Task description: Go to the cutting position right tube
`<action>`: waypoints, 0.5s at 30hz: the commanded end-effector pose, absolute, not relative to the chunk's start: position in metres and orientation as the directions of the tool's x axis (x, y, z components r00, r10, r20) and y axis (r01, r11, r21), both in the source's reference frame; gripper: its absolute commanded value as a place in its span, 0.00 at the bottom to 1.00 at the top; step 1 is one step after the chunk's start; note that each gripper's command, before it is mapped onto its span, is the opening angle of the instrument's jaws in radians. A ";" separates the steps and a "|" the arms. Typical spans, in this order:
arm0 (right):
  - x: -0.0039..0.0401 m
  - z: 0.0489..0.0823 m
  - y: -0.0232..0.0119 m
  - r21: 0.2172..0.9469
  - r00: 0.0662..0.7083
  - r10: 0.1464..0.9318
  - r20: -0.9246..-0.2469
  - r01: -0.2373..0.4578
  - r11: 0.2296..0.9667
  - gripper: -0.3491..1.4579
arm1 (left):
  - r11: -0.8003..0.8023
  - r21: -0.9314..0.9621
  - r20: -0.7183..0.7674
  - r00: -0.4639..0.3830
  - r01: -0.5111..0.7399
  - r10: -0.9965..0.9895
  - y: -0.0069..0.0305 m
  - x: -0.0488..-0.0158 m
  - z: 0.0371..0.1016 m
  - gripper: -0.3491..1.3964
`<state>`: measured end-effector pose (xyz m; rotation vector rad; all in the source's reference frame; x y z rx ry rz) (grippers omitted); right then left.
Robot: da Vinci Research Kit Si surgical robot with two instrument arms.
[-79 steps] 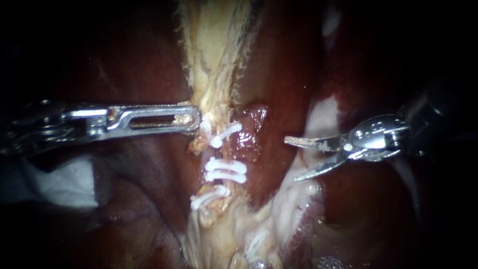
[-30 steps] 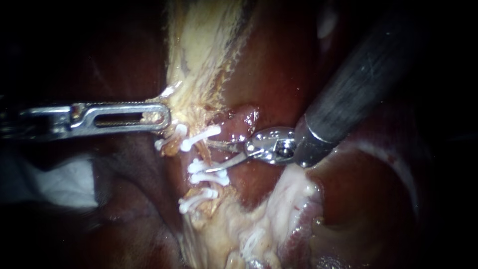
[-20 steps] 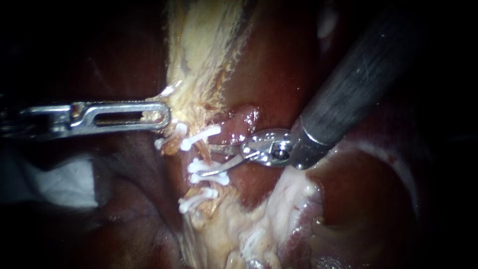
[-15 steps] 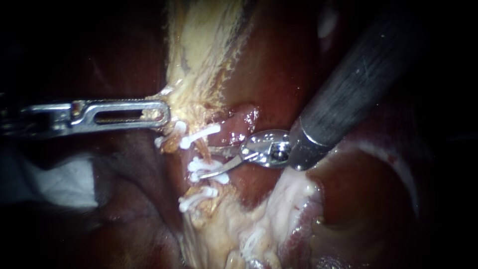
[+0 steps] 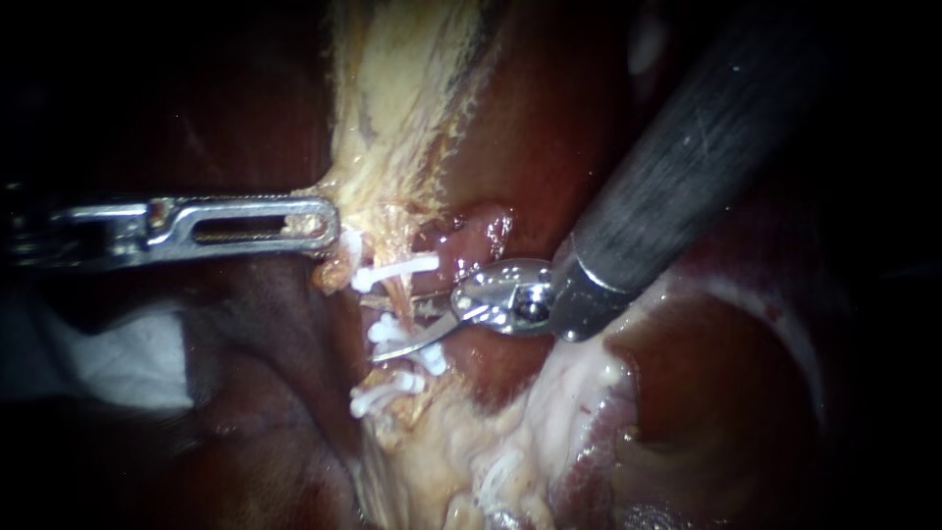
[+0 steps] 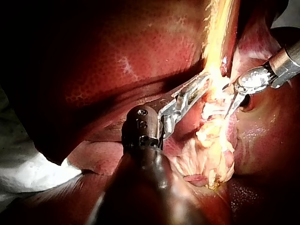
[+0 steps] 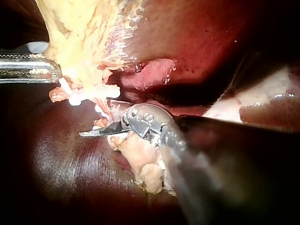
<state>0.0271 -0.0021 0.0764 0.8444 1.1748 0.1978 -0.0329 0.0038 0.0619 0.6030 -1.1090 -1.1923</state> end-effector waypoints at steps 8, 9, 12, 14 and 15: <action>0.0283 0.0765 -0.0021 0.705 0.408 0.586 -0.700 0.265 0.658 0.72 | 0.311 0.852 0.354 -0.026 0.422 -0.935 0.0037 -0.0332 0.0621 0.00; 0.0284 0.0765 -0.0021 0.708 0.410 0.589 -0.696 0.262 0.655 0.71 | 0.311 0.852 0.354 -0.026 0.422 -0.935 0.0036 -0.0333 0.0621 0.00; 0.0285 0.0767 -0.0021 0.716 0.413 0.596 -0.688 0.257 0.649 0.68 | 0.311 0.851 0.355 -0.026 0.423 -0.935 0.0036 -0.0333 0.0622 0.00; 0.0285 0.0767 -0.0020 0.720 0.415 0.600 -0.684 0.254 0.645 0.65 | 0.311 0.851 0.355 -0.026 0.423 -0.935 0.0036 -0.0334 0.0622 0.00; 0.0285 0.0768 -0.0019 0.724 0.417 0.604 -0.680 0.252 0.642 0.63 | 0.311 0.851 0.355 -0.026 0.423 -0.935 0.0036 -0.0334 0.0622 0.00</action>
